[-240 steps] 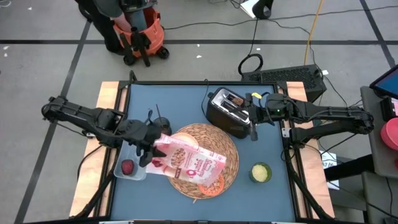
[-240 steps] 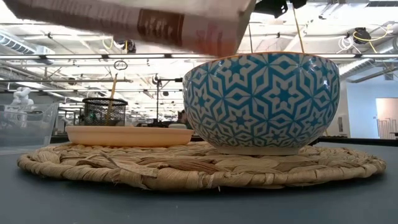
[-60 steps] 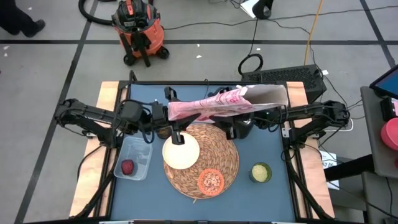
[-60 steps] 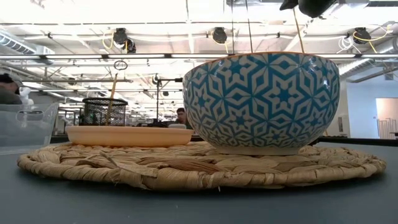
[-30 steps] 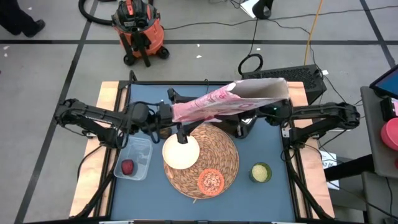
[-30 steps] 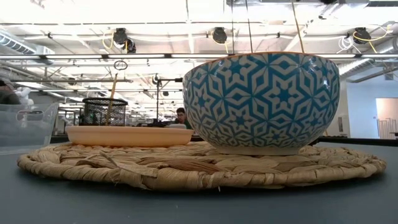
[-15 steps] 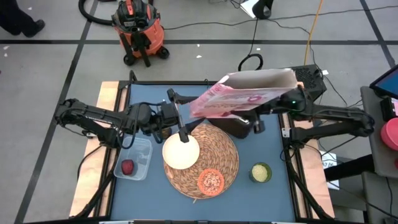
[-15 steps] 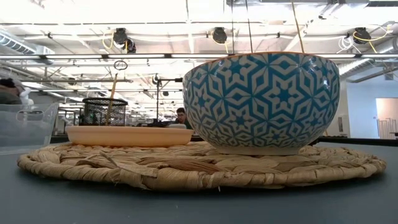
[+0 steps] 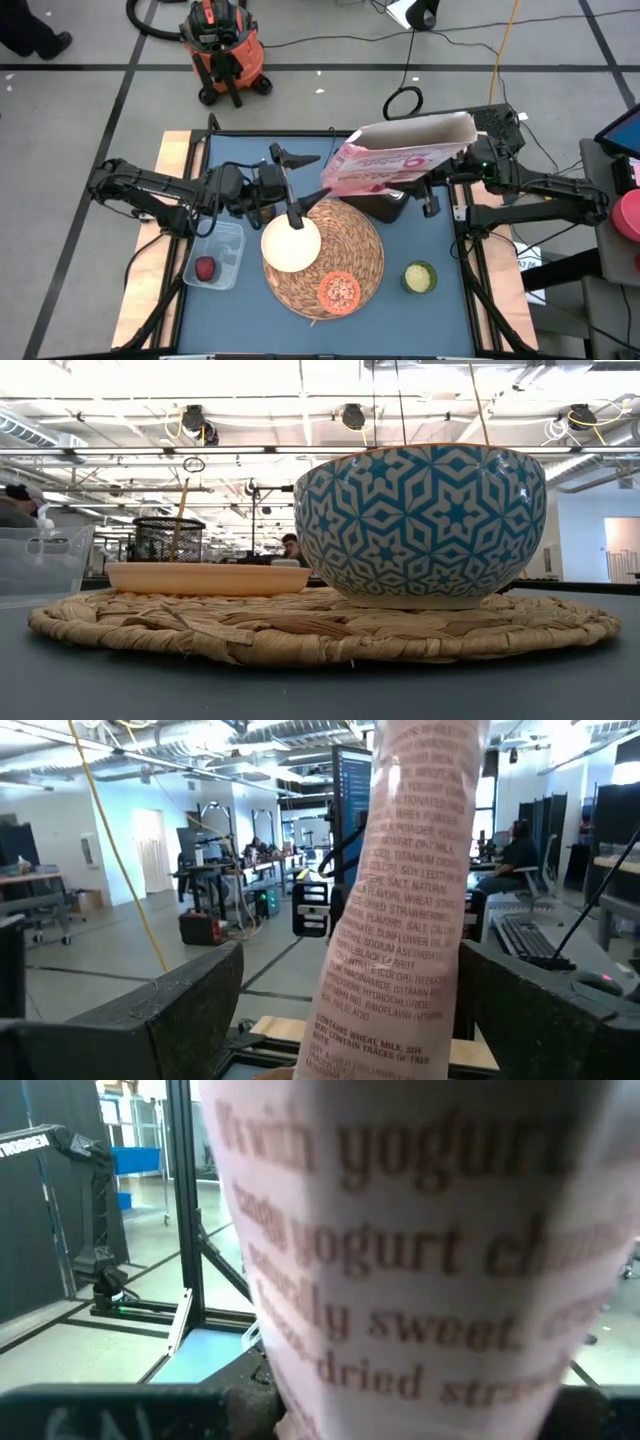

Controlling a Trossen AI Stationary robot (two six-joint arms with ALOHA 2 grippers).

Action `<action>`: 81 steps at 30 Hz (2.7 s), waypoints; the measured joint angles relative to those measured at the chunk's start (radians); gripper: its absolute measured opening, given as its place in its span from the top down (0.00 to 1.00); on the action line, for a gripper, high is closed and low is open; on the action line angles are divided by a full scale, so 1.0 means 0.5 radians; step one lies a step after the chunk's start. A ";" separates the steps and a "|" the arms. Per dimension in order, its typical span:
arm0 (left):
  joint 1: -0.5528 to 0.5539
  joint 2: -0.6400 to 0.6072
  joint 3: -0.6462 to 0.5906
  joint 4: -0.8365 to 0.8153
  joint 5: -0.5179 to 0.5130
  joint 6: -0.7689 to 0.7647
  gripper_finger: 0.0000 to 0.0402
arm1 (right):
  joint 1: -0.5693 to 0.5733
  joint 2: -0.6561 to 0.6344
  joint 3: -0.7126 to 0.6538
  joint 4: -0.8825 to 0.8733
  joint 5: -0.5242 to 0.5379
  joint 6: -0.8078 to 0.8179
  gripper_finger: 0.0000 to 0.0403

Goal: Arrange a breakfast setting
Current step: Pour the cereal into the orange bowl

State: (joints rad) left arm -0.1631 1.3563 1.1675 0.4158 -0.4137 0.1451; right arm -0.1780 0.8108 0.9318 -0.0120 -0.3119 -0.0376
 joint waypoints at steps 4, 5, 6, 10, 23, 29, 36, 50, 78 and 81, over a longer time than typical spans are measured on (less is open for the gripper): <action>0.000 0.000 0.000 0.000 0.000 -0.020 0.09 | 0.000 0.035 0.000 -0.025 0.000 0.000 0.68; 0.000 0.000 0.000 -0.001 0.000 -0.020 0.09 | 0.000 0.047 0.000 -0.027 0.000 0.000 0.68; 0.000 0.000 0.000 -0.001 0.000 -0.020 0.09 | 0.000 0.059 0.000 -0.027 0.000 0.000 0.68; 0.000 0.000 0.000 -0.007 0.000 -0.027 0.09 | 0.000 0.125 0.000 -0.025 0.000 0.005 0.68; 0.024 -0.002 0.001 -0.341 0.005 -0.271 0.09 | 0.000 0.331 0.000 -0.061 -0.008 0.038 0.68; 0.024 -0.002 0.001 -0.526 0.008 -0.405 0.09 | 0.000 0.376 0.000 -0.183 -0.008 0.043 0.68; 0.024 -0.002 0.001 -0.640 0.008 -0.460 0.09 | 0.000 0.375 0.000 -0.335 -0.008 0.042 0.68; 0.023 -0.002 0.001 -0.777 0.009 -0.522 0.22 | 0.001 0.373 0.000 -0.431 -0.008 -0.003 0.68; 0.024 -0.002 0.001 -0.775 0.018 -0.571 0.85 | 0.002 0.376 -0.001 -0.421 -0.009 -0.001 0.65; 0.023 -0.002 0.001 -0.776 0.018 -0.570 0.90 | 0.002 0.376 -0.002 -0.417 -0.010 -0.002 0.65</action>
State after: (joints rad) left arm -0.1516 1.3556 1.1679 0.0280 -0.4049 -0.1398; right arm -0.1768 0.9989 0.9310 -0.2206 -0.3168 -0.0383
